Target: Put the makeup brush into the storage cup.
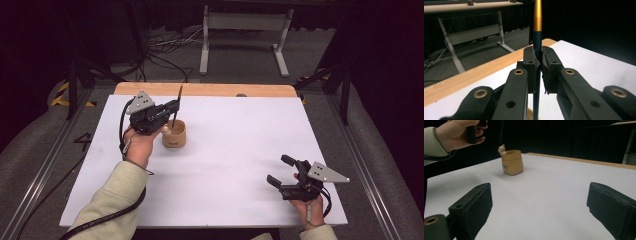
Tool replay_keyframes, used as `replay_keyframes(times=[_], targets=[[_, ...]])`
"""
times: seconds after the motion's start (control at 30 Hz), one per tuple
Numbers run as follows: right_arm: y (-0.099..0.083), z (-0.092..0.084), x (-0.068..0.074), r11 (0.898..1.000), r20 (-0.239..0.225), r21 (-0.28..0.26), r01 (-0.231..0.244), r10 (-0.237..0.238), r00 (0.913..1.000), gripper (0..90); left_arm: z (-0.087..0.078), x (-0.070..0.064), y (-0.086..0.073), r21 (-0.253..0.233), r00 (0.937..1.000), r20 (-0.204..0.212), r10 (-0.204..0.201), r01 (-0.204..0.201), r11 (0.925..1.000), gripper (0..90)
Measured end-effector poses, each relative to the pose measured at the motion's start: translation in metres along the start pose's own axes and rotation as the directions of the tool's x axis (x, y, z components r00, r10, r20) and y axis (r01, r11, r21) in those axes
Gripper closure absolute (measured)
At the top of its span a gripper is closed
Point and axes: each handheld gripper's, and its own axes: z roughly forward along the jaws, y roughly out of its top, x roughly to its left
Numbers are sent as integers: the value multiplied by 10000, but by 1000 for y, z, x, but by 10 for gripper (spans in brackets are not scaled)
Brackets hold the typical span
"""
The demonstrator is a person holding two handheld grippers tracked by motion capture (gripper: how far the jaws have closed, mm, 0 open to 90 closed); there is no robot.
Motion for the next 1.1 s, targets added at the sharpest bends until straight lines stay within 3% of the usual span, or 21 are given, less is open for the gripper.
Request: replay_keyframes(times=[0.1, 0.5, 0.73, 1.1], targets=[[0, 0, 0, 10000, -9, -37, -33, 33, 10000, 64, 2, 2, -2, -112, 9997, 94, -219, 220, 9997, 825], [1, -2, 0, 10000, -54, -77, -45, 45, 10000, 64, 12, 5, -5, -354, 9999, 49, -115, 117, 9993, 825], [1, -2, 0, 9999, -78, -101, -39, 38, 10000, 65, 18, 7, -11, -238, 9999, -125, 29, -32, 9997, 825], [1, -1, 1, 9999, -153, -103, -29, 28, 9999, 66, 25, 9, -20, -12, 9997, -221, -119, 119, 9999, 825]])
